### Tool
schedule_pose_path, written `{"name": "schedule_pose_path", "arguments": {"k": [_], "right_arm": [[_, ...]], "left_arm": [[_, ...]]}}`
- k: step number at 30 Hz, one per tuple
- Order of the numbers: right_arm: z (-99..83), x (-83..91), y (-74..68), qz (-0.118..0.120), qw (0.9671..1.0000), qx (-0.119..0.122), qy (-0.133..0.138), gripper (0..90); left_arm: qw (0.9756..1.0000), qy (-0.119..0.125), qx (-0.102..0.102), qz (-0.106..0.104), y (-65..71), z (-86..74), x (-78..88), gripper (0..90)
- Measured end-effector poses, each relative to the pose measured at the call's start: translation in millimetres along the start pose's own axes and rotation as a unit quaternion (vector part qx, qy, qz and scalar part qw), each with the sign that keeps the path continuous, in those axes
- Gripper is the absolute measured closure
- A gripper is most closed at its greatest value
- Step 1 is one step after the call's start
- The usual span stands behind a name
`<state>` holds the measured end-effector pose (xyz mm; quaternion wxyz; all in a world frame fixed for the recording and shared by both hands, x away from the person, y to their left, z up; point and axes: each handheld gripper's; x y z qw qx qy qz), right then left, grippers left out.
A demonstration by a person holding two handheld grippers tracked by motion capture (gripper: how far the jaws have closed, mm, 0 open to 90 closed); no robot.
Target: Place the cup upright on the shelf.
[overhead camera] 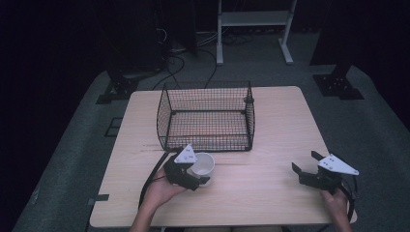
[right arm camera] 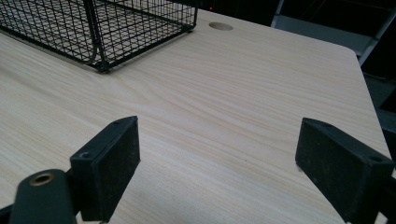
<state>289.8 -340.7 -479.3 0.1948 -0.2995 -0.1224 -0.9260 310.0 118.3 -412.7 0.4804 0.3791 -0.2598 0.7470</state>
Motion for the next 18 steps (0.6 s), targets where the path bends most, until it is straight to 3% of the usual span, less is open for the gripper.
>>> {"name": "schedule_pose_path", "arguments": {"k": [9,18], "right_arm": [[-0.4,0.5,1.2,0.003,1.0,-0.008,0.003,13.1],[-0.5,0.5,1.3,0.004,1.0,-0.008,0.003,13.1]], "left_arm": [[0.9996,0.025,-0.009,-0.005,-1.7,11.0,17.9,21.4],[0.9994,0.028,-0.016,-0.008,-3.6,19.7,27.8,21.5]]}}
Point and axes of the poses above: each handheld gripper's, and its own axes: x roughly backward along the jaws, z roughly out of its top, y roughly to its right, and after that the axes turned 14 degrees about -y, right-handed
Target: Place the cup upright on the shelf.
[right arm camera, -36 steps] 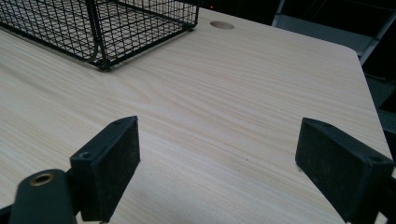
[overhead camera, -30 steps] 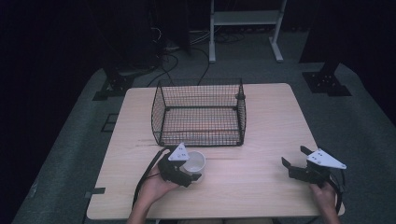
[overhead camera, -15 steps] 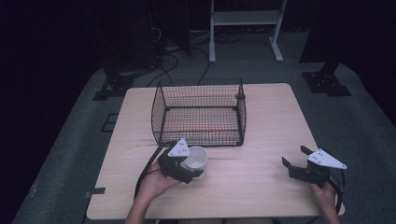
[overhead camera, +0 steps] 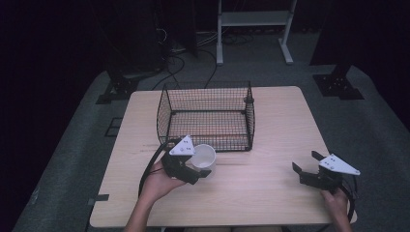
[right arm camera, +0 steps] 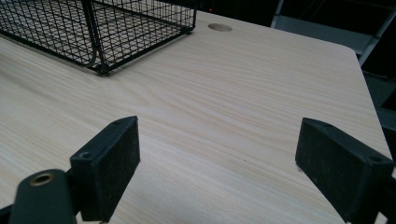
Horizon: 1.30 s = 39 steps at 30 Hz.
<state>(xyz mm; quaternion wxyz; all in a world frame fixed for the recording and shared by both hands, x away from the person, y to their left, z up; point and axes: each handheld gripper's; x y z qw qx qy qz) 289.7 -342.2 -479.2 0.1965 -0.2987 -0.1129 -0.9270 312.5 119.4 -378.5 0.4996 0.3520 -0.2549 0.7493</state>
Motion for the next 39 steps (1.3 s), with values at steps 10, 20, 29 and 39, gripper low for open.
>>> {"name": "schedule_pose_path", "arguments": {"k": [10,20,29,39], "right_arm": [[-0.1,0.1,-0.3,-0.001,1.0,0.001,0.0,13.1],[-0.2,0.5,0.6,0.002,1.0,-0.001,0.001,13.1],[-0.5,0.8,1.5,0.004,1.0,-0.005,0.003,13.1],[-0.8,1.2,2.5,0.006,0.9999,-0.011,0.004,13.1]], "left_arm": [[1.0,-0.005,-0.004,0.007,-1.1,5.8,4.3,21.5],[0.9999,-0.006,-0.008,0.006,-10.9,16.8,14.1,21.5],[0.9999,-0.008,-0.011,0.01,-22.3,31.5,23.1,21.5],[0.9997,-0.015,-0.015,0.011,-36.0,46.4,31.0,21.6]]}}
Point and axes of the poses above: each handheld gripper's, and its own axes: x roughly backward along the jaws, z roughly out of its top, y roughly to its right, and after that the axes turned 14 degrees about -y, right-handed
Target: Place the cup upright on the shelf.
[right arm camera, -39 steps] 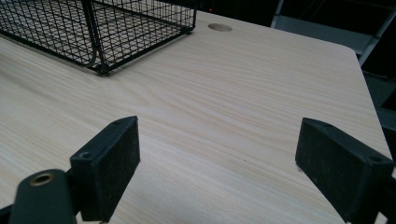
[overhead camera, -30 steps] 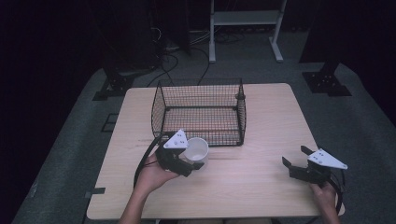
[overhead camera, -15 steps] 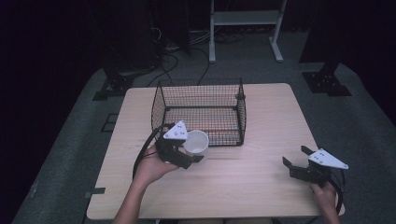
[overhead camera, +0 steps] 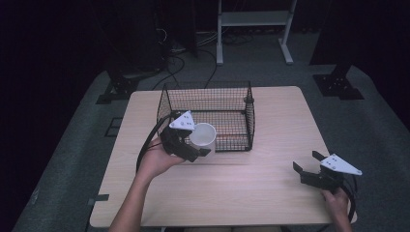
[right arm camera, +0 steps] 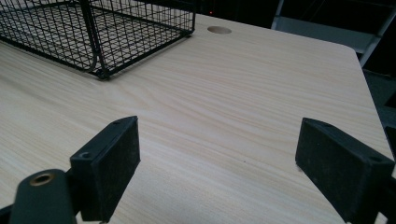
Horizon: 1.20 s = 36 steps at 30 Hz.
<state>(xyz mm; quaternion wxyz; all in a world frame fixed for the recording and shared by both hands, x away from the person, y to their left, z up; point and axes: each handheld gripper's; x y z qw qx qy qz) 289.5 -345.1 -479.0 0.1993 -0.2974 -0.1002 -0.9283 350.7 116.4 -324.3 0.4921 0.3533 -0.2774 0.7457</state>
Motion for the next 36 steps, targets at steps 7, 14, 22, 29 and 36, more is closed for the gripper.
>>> {"name": "schedule_pose_path", "arguments": {"k": [7,14,22,29,36], "right_arm": [[-0.1,0.2,0.7,0.001,1.0,-0.002,0.001,13.1],[-0.2,0.2,1.3,0.003,1.0,-0.003,0.003,13.1],[-0.2,0.2,1.5,0.003,1.0,-0.005,0.003,13.1],[-0.2,0.2,1.7,0.003,1.0,-0.005,0.004,13.1],[-0.3,0.3,1.7,0.003,1.0,-0.005,0.004,13.1]], "left_arm": [[1.0,-0.005,-0.007,0.002,-7.9,10.5,2.8,21.6],[0.9999,-0.005,-0.009,0.003,-19.9,21.7,5.9,21.6],[0.9999,-0.01,-0.011,0.003,-34.4,35.2,8.3,21.6],[0.9998,-0.014,-0.013,0.005,-45.2,44.4,6.9,21.6],[0.9996,-0.023,-0.013,0.005,-55.4,52.7,3.3,21.6]]}}
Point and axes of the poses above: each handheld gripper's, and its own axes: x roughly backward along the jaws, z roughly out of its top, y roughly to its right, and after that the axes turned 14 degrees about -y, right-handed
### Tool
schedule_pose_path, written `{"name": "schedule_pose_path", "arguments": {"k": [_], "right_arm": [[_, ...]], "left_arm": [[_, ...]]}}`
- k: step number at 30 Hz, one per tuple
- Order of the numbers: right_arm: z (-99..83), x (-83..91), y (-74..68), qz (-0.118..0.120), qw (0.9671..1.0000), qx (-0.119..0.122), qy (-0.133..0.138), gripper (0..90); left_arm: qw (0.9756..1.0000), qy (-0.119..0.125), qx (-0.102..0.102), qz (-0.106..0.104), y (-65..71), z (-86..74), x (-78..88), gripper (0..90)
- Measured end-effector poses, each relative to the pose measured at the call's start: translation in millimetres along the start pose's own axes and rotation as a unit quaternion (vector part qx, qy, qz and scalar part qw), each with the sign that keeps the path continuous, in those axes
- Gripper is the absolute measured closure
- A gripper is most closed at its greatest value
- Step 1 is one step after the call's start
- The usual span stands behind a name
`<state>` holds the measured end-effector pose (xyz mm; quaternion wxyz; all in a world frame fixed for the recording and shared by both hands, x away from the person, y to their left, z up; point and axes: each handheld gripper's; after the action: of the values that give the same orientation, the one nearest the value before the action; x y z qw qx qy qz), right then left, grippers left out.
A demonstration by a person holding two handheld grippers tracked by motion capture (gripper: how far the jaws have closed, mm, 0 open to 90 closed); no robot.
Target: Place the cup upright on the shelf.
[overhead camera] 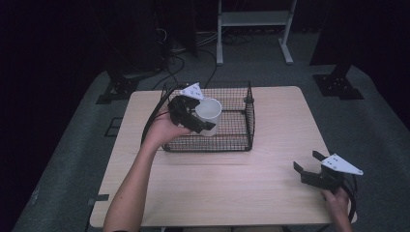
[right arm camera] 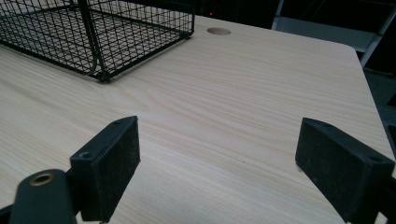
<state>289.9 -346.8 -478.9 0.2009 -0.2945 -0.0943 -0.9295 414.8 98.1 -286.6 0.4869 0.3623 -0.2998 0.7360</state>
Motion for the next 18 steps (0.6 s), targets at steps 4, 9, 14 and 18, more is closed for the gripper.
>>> {"name": "schedule_pose_path", "arguments": {"k": [4,9,14,18], "right_arm": [[0.0,0.0,0.1,0.0,1.0,-0.001,0.0,13.1],[0.0,-0.1,0.3,0.0,1.0,-0.001,0.001,13.1],[0.0,-0.1,0.4,0.0,1.0,-0.002,0.001,13.1],[0.0,-0.1,0.5,0.0,1.0,-0.002,0.001,13.1]], "left_arm": [[1.0,-0.001,0.003,0.001,-7.1,3.2,-0.4,21.6],[1.0,-0.003,0.005,0.003,-14.6,6.1,-2.2,21.6],[0.9999,-0.008,0.008,0.002,-22.5,7.2,-5.3,21.6],[0.9999,-0.011,0.009,0.005,-27.5,9.6,-7.3,21.6]]}}
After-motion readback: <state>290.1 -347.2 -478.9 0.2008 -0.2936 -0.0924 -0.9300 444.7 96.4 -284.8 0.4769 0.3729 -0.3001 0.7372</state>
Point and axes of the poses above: each handheld gripper's, and its own axes: x roughly backward along the jaws, z roughly out of its top, y roughly to its right, and after that the axes turned 14 degrees about -y, right-handed
